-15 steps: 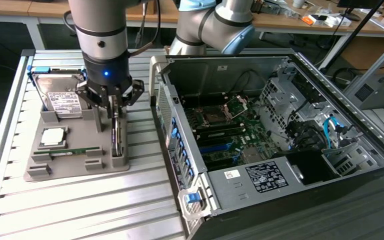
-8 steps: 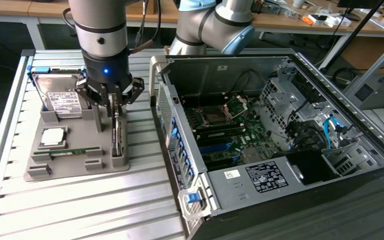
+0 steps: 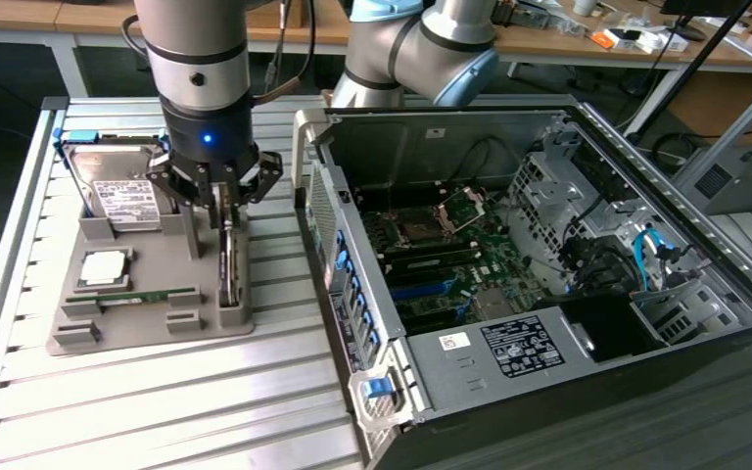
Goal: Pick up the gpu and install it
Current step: 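Pick up the gpu and move the gpu toward the slot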
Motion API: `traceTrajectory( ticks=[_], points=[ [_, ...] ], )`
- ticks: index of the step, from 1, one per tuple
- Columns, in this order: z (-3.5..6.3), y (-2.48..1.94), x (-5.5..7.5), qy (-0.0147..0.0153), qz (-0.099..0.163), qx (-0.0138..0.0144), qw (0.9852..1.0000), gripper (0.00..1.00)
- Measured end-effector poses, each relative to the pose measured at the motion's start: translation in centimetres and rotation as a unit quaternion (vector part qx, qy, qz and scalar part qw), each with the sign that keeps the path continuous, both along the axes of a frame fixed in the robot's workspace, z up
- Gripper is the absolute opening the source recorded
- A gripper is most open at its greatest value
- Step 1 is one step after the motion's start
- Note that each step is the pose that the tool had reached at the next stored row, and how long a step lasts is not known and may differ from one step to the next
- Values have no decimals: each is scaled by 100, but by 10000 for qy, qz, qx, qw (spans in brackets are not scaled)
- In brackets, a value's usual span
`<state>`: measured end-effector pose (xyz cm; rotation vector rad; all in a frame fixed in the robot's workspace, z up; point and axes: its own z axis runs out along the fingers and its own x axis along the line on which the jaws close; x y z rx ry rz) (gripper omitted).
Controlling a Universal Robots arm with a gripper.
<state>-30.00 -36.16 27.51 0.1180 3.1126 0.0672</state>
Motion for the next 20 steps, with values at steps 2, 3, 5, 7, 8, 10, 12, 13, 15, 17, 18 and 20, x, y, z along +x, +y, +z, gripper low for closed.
traceTrajectory(
  ticks=[2, 3, 5, 7, 8, 10, 12, 13, 15, 17, 18, 20],
  points=[
    [-2, 0, 0, 0, 0, 0, 10000, 30],
    [-3, 0, 0, 0, 0, 0, 10000, 30],
    [-3, 0, 0, 0, 0, 0, 10000, 30],
    [-3, 0, 0, 0, 0, 0, 10000, 30],
    [-3, 0, 0, 0, 0, 0, 10000, 30],
    [-3, 0, 0, 0, 0, 0, 10000, 30],
    [-3, 0, 0, 0, 0, 0, 10000, 30],
    [-3, 0, 0, 0, 0, 0, 10000, 31],
    [-3, 0, 0, 0, 0, 0, 10000, 43],
    [-3, 0, 0, 0, 0, 0, 10000, 49],
    [-3, 0, 0, 0, 0, 0, 10000, 55],
    [-3, 0, 0, -1, 0, 0, 10000, 55]
  ],
)
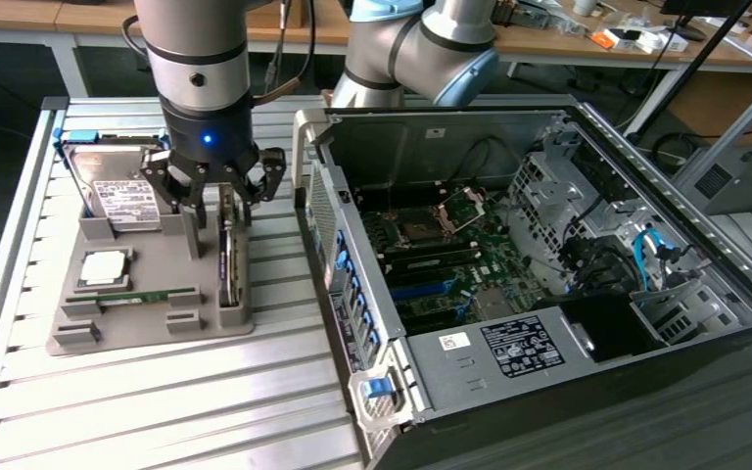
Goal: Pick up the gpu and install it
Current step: 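Pick up the gpu and move the gpu toward the slot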
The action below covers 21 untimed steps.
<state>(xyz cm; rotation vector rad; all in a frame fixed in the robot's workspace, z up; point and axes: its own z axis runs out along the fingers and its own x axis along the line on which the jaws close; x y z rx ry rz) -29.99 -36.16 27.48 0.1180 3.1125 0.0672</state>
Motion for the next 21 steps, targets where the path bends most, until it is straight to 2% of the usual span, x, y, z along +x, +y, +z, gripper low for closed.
traceTrajectory(
  ticks=[2, 6, 14, 19, 21],
  points=[
    [0, 0, 0, 0, 0, -1, 10000, 55],
    [-28, -1, 0, 1, 0, -32, 10000, 55],
    [-116, -16, 0, 13, 1, -41, 10000, 55],
    [-212, -36, -1, 24, 0, -41, 10000, 55],
    [-289, -37, 0, 36, 0, -41, 10000, 55]
  ],
)
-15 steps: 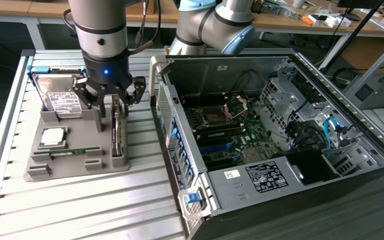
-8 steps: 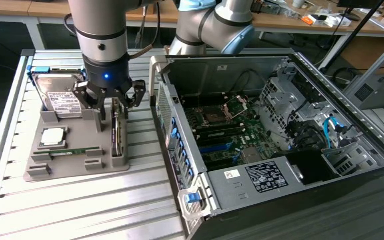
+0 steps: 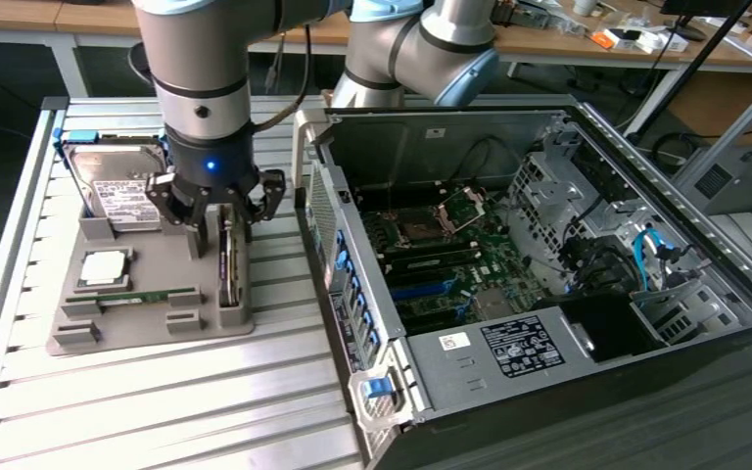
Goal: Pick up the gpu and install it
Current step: 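Pick up the gpu and move the gpu toward the slot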
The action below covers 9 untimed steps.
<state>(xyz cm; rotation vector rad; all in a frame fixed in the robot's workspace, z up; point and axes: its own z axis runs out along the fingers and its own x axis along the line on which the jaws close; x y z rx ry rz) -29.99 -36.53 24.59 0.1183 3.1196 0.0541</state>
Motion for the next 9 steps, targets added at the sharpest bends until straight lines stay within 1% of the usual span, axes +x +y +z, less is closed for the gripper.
traceTrajectory(
  ticks=[5, 9],
  points=[
    [-89, 0, 21, 15, 0, 0, 10000, 55],
    [-91, 0, 21, 16, 0, 0, 10000, 55]
  ],
)
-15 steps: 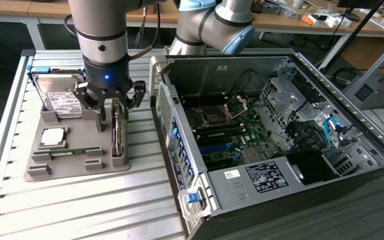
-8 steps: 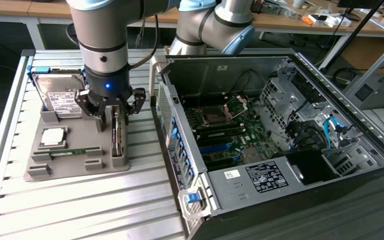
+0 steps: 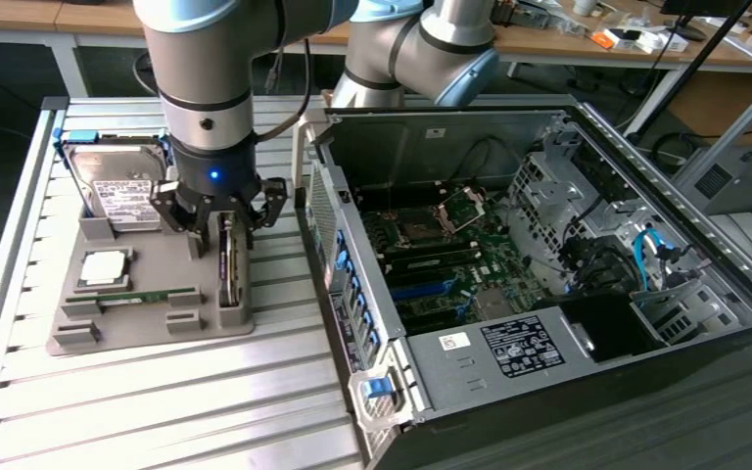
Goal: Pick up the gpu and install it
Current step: 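Pick up the gpu and move the gpu toward the slot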
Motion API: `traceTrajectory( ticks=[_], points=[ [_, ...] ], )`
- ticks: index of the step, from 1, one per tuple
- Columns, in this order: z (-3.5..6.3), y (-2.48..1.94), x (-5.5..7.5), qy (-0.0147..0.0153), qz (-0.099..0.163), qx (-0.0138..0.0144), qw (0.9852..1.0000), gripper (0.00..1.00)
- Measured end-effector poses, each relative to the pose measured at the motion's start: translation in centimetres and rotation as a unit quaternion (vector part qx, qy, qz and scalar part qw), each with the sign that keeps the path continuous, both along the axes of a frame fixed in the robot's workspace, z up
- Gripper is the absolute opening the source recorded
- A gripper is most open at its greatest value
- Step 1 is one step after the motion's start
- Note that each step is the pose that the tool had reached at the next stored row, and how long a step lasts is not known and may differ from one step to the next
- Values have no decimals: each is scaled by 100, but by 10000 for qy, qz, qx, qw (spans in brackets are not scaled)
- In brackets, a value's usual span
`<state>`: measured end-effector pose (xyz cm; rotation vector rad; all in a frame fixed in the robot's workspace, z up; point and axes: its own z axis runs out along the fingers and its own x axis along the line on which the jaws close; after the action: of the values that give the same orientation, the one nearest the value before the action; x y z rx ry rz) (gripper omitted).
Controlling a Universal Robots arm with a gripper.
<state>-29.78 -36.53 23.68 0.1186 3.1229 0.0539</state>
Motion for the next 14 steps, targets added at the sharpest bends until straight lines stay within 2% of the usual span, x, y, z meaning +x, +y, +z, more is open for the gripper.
traceTrajectory(
  ticks=[4, 7, 8, 9, 14],
  points=[
    [0, 0, 0, -1, 0, 0, 10000, 54],
    [0, 0, 0, 0, 0, 0, 10000, 35],
    [0, 0, 0, 0, 0, 0, 10000, 35],
    [0, 0, 0, 0, 0, 0, 10000, 30],
    [0, 0, 0, 0, 0, 0, 10000, 30]
  ],
)
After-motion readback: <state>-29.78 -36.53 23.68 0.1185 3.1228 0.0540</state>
